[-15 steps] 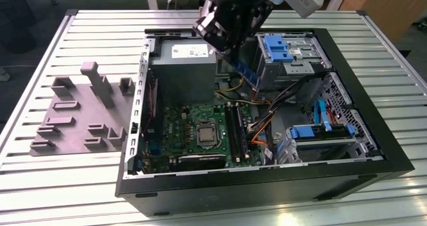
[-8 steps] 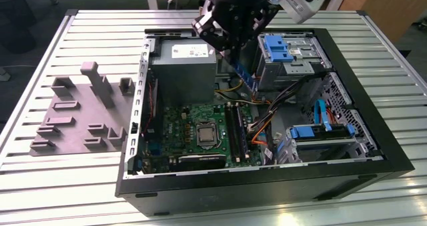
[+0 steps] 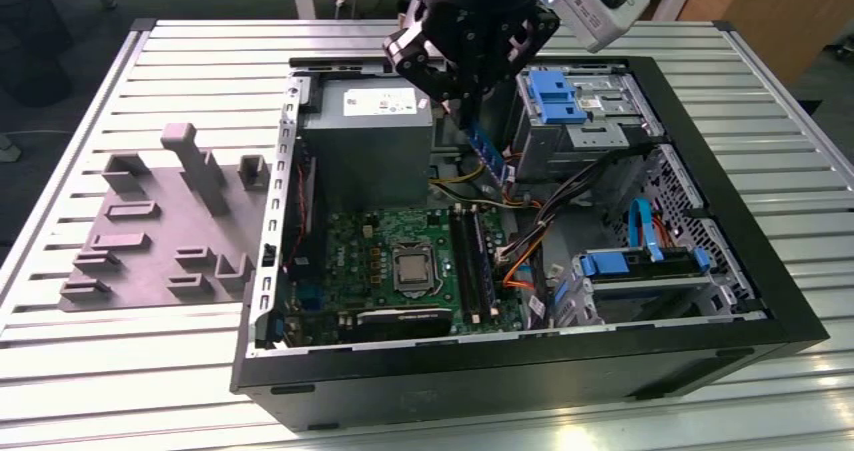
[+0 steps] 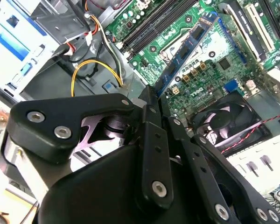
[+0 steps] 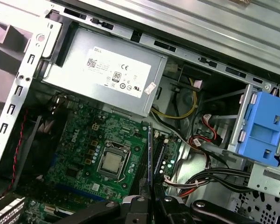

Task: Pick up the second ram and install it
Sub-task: 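Insert the second ram into the second slot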

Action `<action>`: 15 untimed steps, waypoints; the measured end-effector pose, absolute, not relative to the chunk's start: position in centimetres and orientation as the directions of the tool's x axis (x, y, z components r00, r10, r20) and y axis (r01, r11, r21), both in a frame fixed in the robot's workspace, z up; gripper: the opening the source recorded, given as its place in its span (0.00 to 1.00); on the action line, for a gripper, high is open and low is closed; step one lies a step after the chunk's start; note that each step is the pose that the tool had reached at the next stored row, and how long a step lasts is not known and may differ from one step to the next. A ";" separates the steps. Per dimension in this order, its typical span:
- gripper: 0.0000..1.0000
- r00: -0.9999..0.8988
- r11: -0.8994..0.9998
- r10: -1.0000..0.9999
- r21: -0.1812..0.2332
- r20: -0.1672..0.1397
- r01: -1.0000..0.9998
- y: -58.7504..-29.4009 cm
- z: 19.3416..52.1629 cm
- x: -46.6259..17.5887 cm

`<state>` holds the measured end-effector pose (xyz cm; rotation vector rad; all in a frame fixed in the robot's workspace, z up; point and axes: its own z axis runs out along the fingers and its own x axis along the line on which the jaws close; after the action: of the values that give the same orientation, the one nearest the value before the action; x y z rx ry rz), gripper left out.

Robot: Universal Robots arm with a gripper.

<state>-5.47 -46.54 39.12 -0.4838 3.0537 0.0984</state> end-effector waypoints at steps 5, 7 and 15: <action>0.14 -0.962 0.961 -0.268 0.055 -0.058 -0.271 -46.5 39.1 -5.5; 0.14 -0.971 0.970 -0.232 0.055 -0.058 -0.235 -46.5 39.1 -5.5; 0.14 -0.994 0.994 -0.089 0.055 -0.057 -0.092 -46.5 38.9 -5.5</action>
<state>-5.47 -46.54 38.89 -0.1399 3.0822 0.0889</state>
